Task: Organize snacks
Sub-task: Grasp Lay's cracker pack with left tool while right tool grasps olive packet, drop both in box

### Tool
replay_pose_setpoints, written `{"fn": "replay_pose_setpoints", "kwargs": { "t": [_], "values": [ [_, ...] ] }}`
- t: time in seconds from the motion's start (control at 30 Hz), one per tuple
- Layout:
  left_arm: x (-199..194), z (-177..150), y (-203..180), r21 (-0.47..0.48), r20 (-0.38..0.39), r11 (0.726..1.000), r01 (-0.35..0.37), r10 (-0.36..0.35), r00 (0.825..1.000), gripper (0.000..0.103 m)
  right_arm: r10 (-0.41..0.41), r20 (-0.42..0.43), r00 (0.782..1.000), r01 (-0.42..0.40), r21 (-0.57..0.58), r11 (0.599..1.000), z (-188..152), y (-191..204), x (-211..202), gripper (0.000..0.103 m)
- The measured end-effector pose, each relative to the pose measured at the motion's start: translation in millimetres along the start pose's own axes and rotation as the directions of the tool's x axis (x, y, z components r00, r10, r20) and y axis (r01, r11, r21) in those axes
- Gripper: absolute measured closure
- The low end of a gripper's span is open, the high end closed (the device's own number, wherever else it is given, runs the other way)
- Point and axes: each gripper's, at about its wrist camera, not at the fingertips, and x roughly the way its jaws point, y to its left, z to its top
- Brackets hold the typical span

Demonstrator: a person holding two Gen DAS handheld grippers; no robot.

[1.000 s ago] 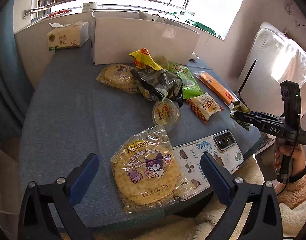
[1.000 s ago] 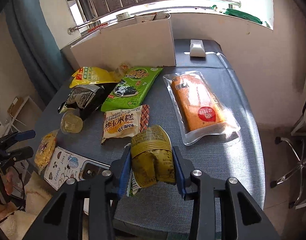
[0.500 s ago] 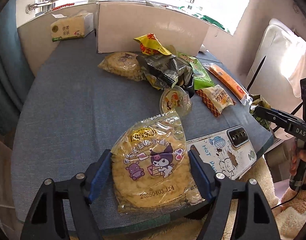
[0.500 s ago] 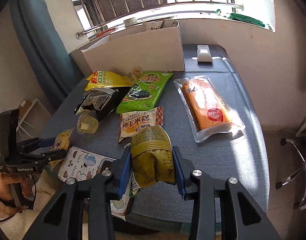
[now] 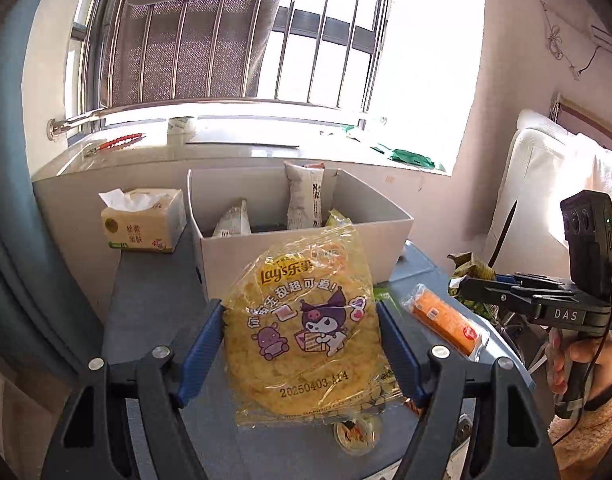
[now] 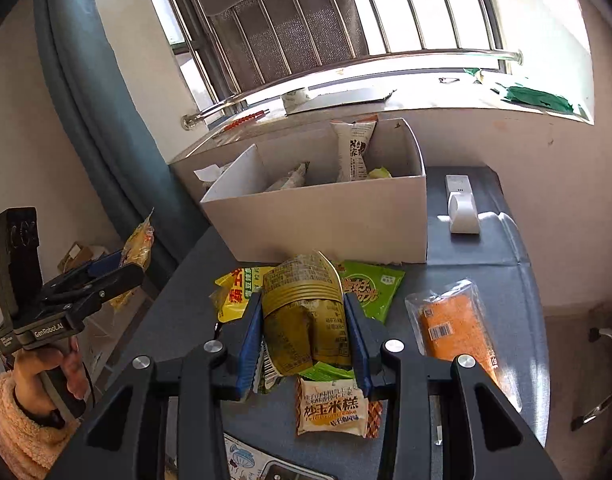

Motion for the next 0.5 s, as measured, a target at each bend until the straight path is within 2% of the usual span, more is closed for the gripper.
{"fn": "replay_pose_setpoints", "kwargs": {
  "t": [0.1,0.2,0.3,0.4,0.43,0.47,0.5],
  "values": [
    [29,52,7,0.000,0.034,1.000,0.014,-0.014,0.999,0.024,0.007,0.022,1.000,-0.008,0.028,1.000,48,-7,20,0.061],
    [66,95,15,-0.010,0.022,1.000,0.017,-0.016,1.000,0.024,-0.029,0.013,0.999,0.028,0.071,0.997,92,-21,49,0.061],
    [102,122,22,-0.026,-0.024,1.000,-0.007,0.007,1.000,0.024,-0.061,-0.013,0.998,0.062,0.091,0.994,125,-31,76,0.061],
    [127,132,28,-0.017,-0.065,0.999,-0.031,0.030,0.997,0.023,-0.107,-0.021,0.994,0.109,0.069,0.992,143,-36,94,0.061],
    [134,134,29,-0.017,-0.079,0.999,-0.045,0.044,0.996,0.020,-0.105,-0.032,0.994,0.107,0.069,0.992,147,-38,100,0.059],
    [141,133,30,-0.018,-0.107,0.998,-0.054,0.052,0.993,0.009,-0.099,-0.046,0.994,0.102,0.074,0.992,150,-40,105,0.056],
    [145,131,32,-0.027,-0.124,0.998,-0.060,0.056,0.991,0.002,-0.100,-0.060,0.993,0.104,0.078,0.991,152,-42,109,0.040]
  ]
}}
